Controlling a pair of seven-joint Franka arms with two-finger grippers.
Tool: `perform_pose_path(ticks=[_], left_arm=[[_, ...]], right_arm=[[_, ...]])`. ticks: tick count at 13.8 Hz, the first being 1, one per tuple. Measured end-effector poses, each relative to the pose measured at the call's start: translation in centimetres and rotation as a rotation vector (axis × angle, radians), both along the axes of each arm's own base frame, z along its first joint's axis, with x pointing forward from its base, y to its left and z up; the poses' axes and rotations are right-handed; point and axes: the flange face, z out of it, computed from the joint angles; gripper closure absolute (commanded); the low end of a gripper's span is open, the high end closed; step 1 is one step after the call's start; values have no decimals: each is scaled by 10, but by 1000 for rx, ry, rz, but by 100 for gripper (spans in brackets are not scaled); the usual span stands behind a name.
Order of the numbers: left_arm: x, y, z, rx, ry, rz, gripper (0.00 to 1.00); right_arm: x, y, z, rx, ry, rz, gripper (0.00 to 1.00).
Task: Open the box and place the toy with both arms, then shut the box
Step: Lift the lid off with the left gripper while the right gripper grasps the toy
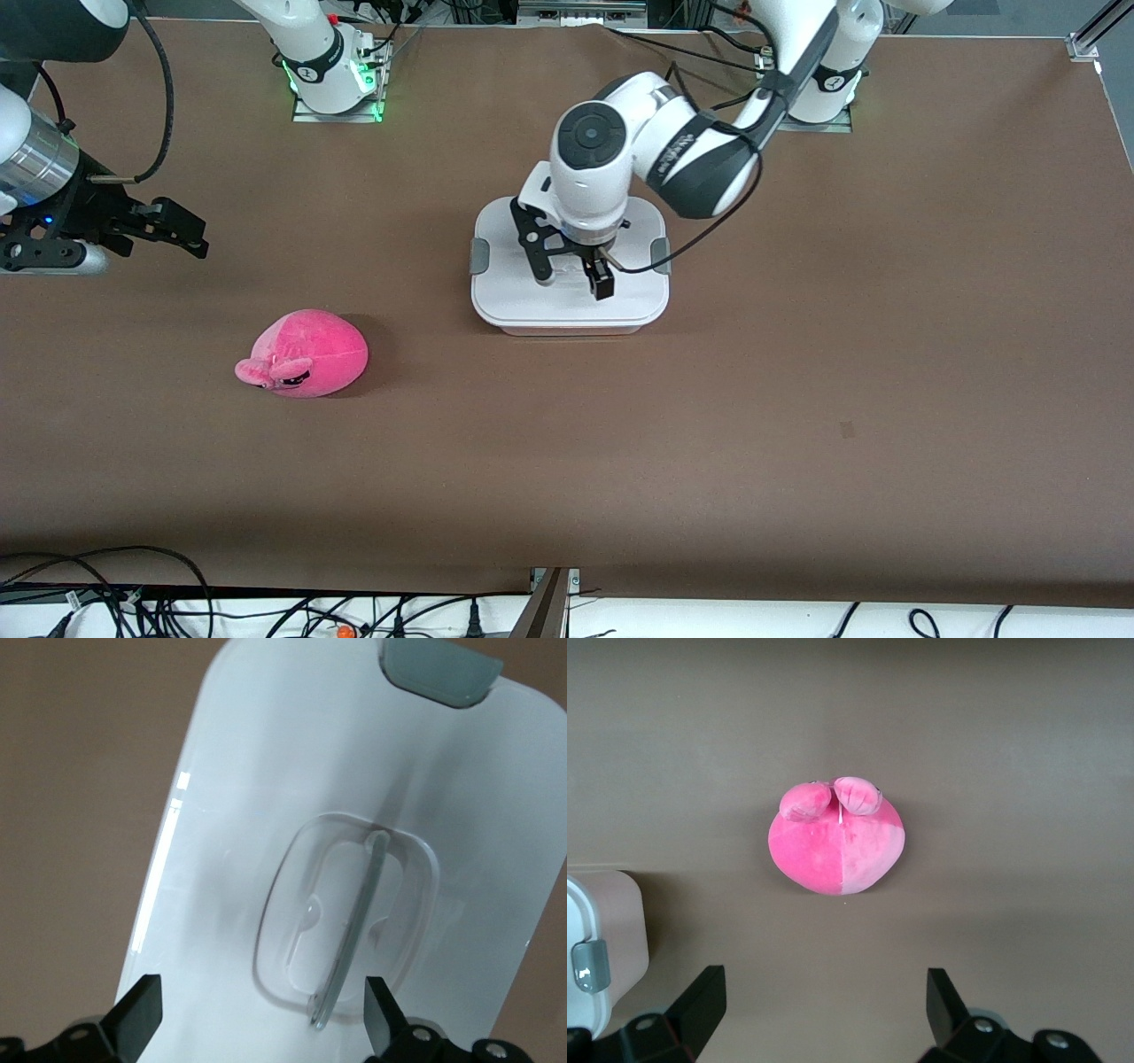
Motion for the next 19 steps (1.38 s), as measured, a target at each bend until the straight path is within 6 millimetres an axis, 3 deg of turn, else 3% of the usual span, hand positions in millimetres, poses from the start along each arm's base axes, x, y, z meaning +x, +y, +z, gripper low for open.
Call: perform_pose_path(ticks=[3, 7, 9, 10, 13, 14, 19], left_arm=[[-20, -21, -12, 34, -15, -59, 0], [-22, -23, -23, 50, -9, -70, 0], [-20, -21, -24, 52, -10, -72, 35], [-20, -21, -24, 52, -9, -77, 60], [-19, -20, -25, 67, -20, -121, 93], [-19, -20, -25, 69, -23, -130, 100], [-28, -25, -21, 76, -17, -158, 100]], right_arm=[[7, -2, -18, -4, 32, -5, 0], [17, -8, -54, -36, 96, 31, 0], [25, -12, -85, -57, 157, 72, 0], [28, -14, -96, -60, 176, 76, 0], [35, -22, -124, -59, 219, 65, 0], [38, -25, -134, -57, 228, 60, 1], [58, -15, -183, 3, 210, 51, 1]])
